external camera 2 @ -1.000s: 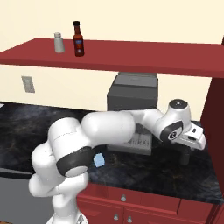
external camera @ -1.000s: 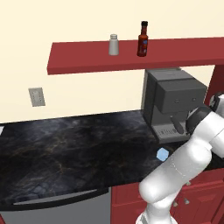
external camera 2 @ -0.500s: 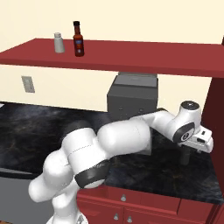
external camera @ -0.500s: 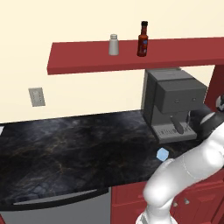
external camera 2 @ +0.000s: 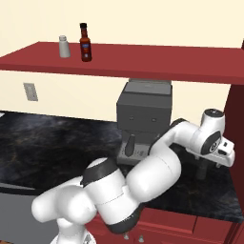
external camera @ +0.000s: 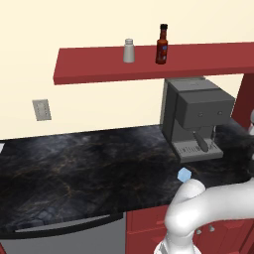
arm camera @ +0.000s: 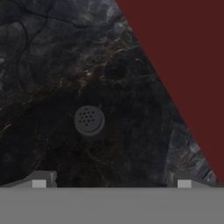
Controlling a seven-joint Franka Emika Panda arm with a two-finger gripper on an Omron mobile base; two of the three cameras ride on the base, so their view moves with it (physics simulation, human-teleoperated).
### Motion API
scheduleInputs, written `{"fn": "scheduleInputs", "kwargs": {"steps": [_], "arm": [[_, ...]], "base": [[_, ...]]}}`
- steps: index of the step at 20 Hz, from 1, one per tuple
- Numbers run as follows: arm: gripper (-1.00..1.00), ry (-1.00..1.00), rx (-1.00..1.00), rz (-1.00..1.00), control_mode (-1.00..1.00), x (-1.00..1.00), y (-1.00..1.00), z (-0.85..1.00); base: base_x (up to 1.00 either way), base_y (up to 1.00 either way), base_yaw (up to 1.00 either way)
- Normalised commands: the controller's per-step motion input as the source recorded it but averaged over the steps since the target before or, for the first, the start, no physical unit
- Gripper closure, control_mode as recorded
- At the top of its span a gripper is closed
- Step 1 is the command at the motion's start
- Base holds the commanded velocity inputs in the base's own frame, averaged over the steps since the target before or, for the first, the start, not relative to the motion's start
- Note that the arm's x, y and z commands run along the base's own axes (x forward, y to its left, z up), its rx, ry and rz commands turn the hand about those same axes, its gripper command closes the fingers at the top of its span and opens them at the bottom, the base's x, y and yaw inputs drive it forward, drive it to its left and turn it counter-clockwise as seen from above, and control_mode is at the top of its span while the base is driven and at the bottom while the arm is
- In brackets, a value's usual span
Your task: There are various items on the counter. Only move the condiments/shakers into the cabinet.
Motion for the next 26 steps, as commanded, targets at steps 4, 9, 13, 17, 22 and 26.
{"fn": "scheduleInputs", "kwargs": {"steps": [4,9,13,17,22,26], "arm": [[-1.00,0.00,0.00,0.00,-1.00,-0.01,0.20,-0.32],[-1.00,-0.01,0.00,0.00,-1.00,0.00,0.13,-0.33],[-1.00,-0.08,0.00,0.00,-1.00,0.00,0.00,-0.24],[-1.00,-0.08,0.00,0.00,-1.00,0.01,0.00,-0.09],[-1.00,-0.03,0.00,0.00,-1.00,0.13,0.00,-0.08],[-1.00,-0.01,0.00,0.00,-1.00,0.19,0.00,-0.09]], "base": [[0.00,0.00,0.00],[0.00,0.00,0.00],[0.00,0.00,0.00],[0.00,0.00,0.00],[0.00,0.00,0.00],[0.00,0.00,0.00]]}}
